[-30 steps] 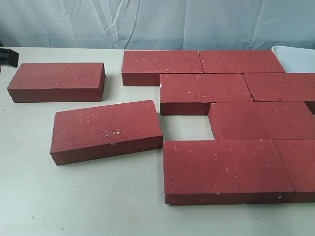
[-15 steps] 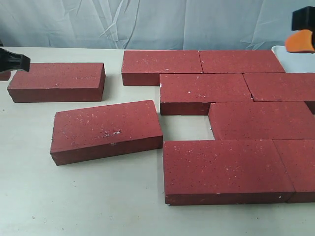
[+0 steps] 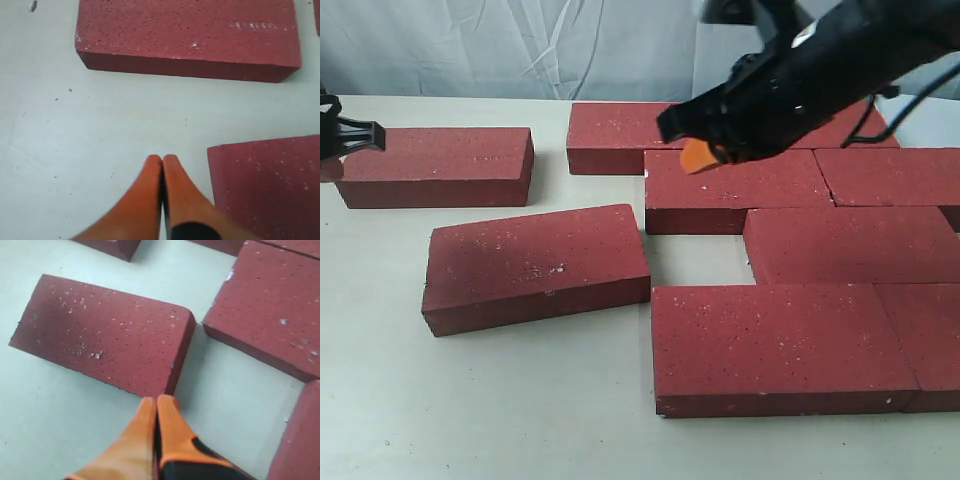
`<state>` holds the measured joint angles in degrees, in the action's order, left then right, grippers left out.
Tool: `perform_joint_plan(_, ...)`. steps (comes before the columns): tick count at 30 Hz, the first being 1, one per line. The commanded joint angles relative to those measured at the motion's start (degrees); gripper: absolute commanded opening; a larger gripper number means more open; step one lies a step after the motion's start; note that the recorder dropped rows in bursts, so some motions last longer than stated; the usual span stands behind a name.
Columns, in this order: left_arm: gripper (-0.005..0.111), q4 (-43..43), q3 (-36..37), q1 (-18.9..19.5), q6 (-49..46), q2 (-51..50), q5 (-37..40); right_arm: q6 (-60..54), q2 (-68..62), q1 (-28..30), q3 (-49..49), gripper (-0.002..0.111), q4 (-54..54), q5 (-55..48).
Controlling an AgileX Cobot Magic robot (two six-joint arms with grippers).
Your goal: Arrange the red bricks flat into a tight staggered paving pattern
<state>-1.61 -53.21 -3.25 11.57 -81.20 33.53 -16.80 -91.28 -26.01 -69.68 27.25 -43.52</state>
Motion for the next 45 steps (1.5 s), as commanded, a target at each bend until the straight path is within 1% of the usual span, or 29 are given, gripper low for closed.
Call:
perform_joint_plan(1, 0.000, 2.7, 0.2, 2.0, 0.0, -4.2, -2.2, 0.5, -7.9, -4.4, -5.6, -0.001, -2.8, 1.3)
perform_joint_plan(5, 0.000, 2.7, 0.2, 2.0, -0.1, -8.6, -2.5, 2.4, -16.0, -7.0, -12.2, -0.001, -3.3, 1.3)
perform_joint_plan(8, 0.000, 2.7, 0.2, 2.0, -0.1, -11.4, -3.0, 3.1, -20.4, -7.7, -15.9, -0.001, -3.4, 1.3)
perform_joint_plan(12, 0.000, 4.1, 0.2, 2.0, 0.0, -14.1, -4.3, 3.6, -24.0, -7.7, -17.0, -0.001, -4.0, 2.2)
perform_joint_plan(14, 0.000, 5.7, 0.2, 2.0, 0.0, -15.1, -5.4, 4.3, -25.4, -7.7, -17.0, -0.001, -6.1, 2.6)
perform_joint_plan(18, 0.000, 7.5, 0.2, 2.0, -0.4, -16.6, -5.4, 13.1, -27.3, -7.7, -17.0, -0.001, -11.9, 3.0)
perform_joint_plan(20, 0.000, 9.7, 0.2, 2.0, -2.8, -17.5, -4.7, 13.5, -28.0, -7.7, -17.0, -0.001, -12.2, 3.0)
perform_joint_plan(25, 0.000, 22.1, 0.2, 2.0, -14.0, -19.2, -4.1, 13.9, -28.3, -7.7, -17.0, -0.001, -12.2, 3.0)
perform_joint_plan(27, 0.000, 25.4, 0.2, 2.0, -18.0, -19.4, -3.6, 13.9, -28.3, -7.7, -17.0, -0.001, -12.2, 2.9)
perform_joint_plan(32, 0.000, 26.1, 0.2, 2.0, -18.6, -19.6, -3.2, 13.9, -28.3, -7.7, -17.0, -0.001, -11.2, 2.9)
perform_joint_plan(41, 0.000, 26.1, 0.2, 2.0, -19.5, -20.1, -0.1, 13.9, -29.2, -7.7, -16.8, -0.001, -11.3, 1.5)
perform_joint_plan(45, 0.000, 27.2, 0.2, 2.0, -19.8, -22.6, 0.1, 13.9, -29.8, -7.7, -16.8, -0.001, -11.3, -0.1)
